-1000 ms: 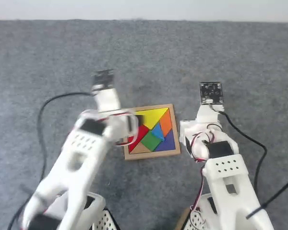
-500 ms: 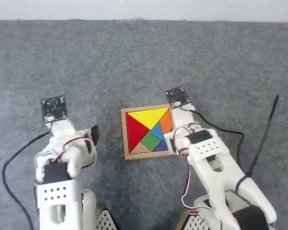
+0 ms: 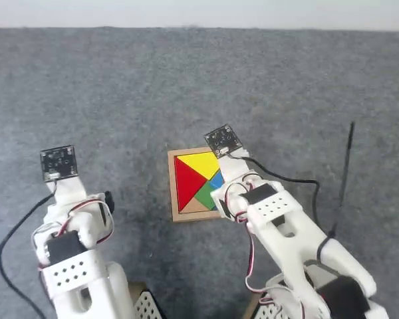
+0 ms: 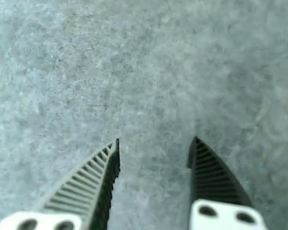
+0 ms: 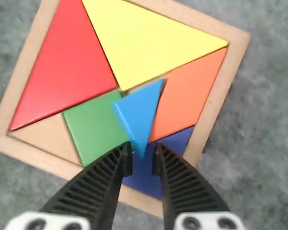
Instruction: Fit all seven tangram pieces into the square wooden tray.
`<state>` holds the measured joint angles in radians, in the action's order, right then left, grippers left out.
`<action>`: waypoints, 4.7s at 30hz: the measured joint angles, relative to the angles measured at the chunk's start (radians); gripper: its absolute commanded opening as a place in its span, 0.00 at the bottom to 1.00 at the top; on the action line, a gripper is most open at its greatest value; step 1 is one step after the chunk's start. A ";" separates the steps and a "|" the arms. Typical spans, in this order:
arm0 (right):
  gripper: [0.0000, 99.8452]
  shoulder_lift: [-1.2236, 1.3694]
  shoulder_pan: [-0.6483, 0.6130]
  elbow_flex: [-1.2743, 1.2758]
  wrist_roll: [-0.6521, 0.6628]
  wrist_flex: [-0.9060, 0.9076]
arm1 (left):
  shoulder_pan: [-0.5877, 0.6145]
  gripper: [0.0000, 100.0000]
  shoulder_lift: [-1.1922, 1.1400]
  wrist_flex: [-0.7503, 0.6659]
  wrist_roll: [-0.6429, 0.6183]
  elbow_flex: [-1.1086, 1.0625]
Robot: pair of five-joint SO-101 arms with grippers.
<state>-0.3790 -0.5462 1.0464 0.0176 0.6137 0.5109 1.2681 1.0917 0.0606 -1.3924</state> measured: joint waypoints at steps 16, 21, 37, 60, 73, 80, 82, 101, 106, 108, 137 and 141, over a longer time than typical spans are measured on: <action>0.08 0.037 0.002 -0.055 0.003 0.051 | 0.000 0.12 0.000 0.000 0.025 -0.003; 0.08 -0.130 0.000 -0.012 0.003 0.092 | 0.000 0.12 0.000 0.000 0.026 -0.003; 0.08 0.061 0.003 0.008 0.003 -0.132 | 0.000 0.12 0.000 0.000 0.026 -0.003; 0.08 -0.077 0.000 0.032 0.003 -0.046 | 0.000 0.12 0.000 0.000 0.026 -0.003; 0.08 -0.322 0.089 0.150 0.003 -0.035 | 0.000 0.02 0.054 0.011 0.026 -0.003; 0.08 -0.671 0.155 0.339 0.003 -0.035 | -0.069 0.01 0.427 0.075 0.026 -0.158; 0.08 -0.776 0.170 0.393 0.002 -0.031 | -0.095 0.01 0.528 0.103 0.026 -0.166; 0.08 -1.413 0.543 0.623 0.440 0.583 | -0.292 0.01 0.534 0.040 0.210 -0.299; 0.09 -1.418 0.855 0.623 0.638 0.704 | -0.292 0.01 0.534 0.040 0.242 -0.299; 0.09 -1.433 0.976 0.623 0.706 0.707 | -0.295 0.01 0.534 0.040 0.242 -0.299; 0.09 -1.424 0.186 0.623 0.710 0.694 | -0.299 0.01 0.534 0.055 0.249 -0.299; 0.09 -1.430 0.193 0.623 0.710 0.697 | -0.299 0.01 0.534 0.055 0.249 -0.299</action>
<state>-1.8090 -0.3529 1.6694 0.7281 1.3103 0.2117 1.8021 1.1469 0.3092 -1.6916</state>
